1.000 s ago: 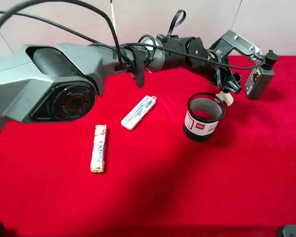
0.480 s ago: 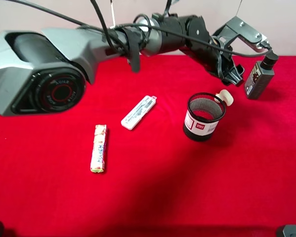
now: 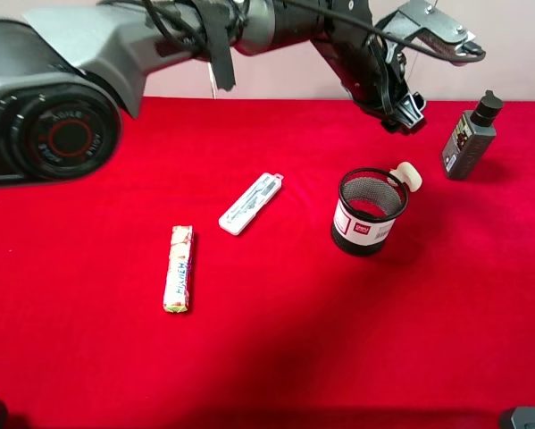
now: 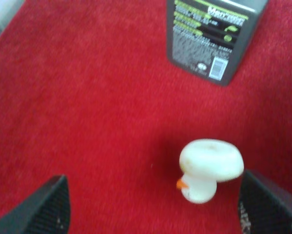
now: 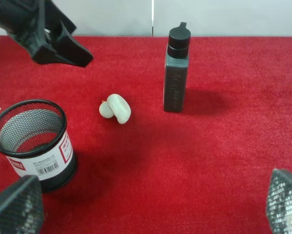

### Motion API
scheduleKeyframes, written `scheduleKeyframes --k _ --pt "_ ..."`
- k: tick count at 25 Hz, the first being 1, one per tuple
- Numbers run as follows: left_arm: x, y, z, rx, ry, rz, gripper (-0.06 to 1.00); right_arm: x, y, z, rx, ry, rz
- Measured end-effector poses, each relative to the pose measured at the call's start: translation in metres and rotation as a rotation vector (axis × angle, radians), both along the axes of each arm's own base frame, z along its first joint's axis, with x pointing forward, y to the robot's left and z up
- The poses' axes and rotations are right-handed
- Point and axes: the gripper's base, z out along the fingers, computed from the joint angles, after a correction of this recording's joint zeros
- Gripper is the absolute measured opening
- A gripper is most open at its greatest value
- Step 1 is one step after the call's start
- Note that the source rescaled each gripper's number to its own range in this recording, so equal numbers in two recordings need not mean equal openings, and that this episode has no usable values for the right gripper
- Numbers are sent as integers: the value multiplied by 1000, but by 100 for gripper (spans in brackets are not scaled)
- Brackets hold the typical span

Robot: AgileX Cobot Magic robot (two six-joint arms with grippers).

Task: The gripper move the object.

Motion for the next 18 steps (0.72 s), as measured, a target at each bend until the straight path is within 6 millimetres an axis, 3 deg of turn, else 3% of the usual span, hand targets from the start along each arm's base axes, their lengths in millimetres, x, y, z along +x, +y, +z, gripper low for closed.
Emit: scheduleKeyframes --k 5,18 --pt "-5 8 13 57 26 4 49 0 0 0 0 0 0" --pt "-23 34 74 147 61 32 52 0 0 0 0 0 0"
